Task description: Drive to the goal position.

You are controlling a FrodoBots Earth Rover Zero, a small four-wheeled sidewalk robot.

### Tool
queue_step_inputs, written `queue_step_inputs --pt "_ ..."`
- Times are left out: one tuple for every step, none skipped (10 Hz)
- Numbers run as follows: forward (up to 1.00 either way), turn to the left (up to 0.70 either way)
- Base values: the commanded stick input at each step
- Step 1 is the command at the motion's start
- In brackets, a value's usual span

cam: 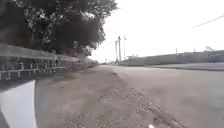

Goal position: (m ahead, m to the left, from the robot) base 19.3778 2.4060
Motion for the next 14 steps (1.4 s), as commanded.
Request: queue_step_inputs --pt "0.70 0.00" --pt "0.70 0.00" --pt "0.70 0.00" --pt "0.70 0.00" --pt "0.70 0.00" --pt "0.70 0.00" --pt "0.70 0.00" --pt "0.70 0.00" --pt "0.70 0.00" --pt "0.70 0.00" --pt "0.70 0.00" --pt "0.70 0.00" --pt "0.70 0.00" --pt "0.70 0.00"
